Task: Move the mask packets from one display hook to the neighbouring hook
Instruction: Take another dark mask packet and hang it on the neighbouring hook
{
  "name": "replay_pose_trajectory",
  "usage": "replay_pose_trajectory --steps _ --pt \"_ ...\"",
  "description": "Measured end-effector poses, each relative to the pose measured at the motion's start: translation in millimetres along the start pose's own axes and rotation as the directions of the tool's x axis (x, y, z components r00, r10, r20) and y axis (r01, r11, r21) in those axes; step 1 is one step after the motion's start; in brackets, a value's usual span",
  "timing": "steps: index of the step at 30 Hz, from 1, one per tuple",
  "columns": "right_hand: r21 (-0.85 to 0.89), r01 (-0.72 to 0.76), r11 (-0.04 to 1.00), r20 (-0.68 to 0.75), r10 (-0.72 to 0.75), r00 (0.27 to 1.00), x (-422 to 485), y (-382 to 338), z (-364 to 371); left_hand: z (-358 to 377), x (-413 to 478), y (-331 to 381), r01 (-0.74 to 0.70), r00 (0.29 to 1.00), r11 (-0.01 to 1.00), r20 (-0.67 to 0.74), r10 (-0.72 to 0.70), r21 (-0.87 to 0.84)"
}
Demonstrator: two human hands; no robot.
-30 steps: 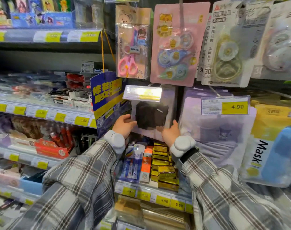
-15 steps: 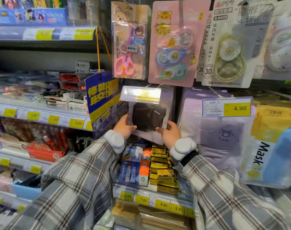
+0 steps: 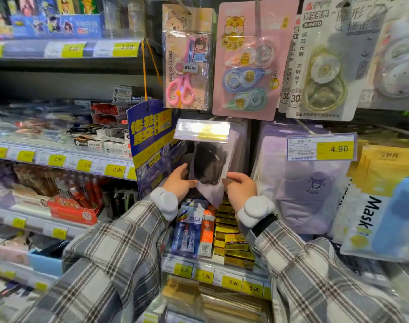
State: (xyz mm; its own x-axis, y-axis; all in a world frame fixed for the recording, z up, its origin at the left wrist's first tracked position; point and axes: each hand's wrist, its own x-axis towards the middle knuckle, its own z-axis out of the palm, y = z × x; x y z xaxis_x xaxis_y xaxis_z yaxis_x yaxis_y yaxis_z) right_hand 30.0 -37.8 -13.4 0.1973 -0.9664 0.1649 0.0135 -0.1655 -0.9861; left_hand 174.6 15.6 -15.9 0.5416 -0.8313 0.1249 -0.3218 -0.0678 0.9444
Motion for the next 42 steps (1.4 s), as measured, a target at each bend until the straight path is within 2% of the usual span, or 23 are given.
replay_pose_trajectory --steps 4,9,16,19,24,28,34,39,42 --pt "-0.040 0.014 0.999 0.047 -0.012 0.999 4 -1 1 3 -2 4 -0.055 0.996 0.994 0.070 0.049 0.095" --pt "-0.096 0.083 0.992 0.145 -0.069 0.987 10 4 6 11 -4 6 -0.072 0.981 0.993 0.186 0.054 0.093" --pt "-0.215 0.127 0.968 0.159 -0.093 0.983 23 4 11 14 -10 9 -0.041 0.983 0.997 0.179 0.028 0.066" --pt "-0.252 0.117 0.961 0.095 -0.096 0.991 28 5 9 10 -11 13 -0.004 0.990 1.000 0.138 0.000 0.023" --pt "-0.196 0.160 0.967 -0.018 -0.167 0.986 25 4 3 0 -7 9 -0.027 0.999 1.000 0.028 0.027 -0.008" --pt "-0.168 0.159 0.973 -0.006 -0.162 0.987 24 -2 -3 2 -15 18 -0.015 0.999 0.998 -0.034 0.013 -0.055" --pt "-0.142 0.176 0.974 0.007 -0.177 0.984 17 -11 -8 4 -16 19 -0.050 0.996 0.999 -0.075 0.048 -0.018" --pt "-0.101 0.139 0.985 -0.006 -0.141 0.990 10 -20 -14 -8 -21 20 0.020 0.990 1.000 -0.143 -0.019 0.007" --pt "-0.055 0.118 0.991 0.013 -0.117 0.993 3 -22 -16 -14 -30 22 -0.018 0.985 1.000 -0.171 0.020 0.011"
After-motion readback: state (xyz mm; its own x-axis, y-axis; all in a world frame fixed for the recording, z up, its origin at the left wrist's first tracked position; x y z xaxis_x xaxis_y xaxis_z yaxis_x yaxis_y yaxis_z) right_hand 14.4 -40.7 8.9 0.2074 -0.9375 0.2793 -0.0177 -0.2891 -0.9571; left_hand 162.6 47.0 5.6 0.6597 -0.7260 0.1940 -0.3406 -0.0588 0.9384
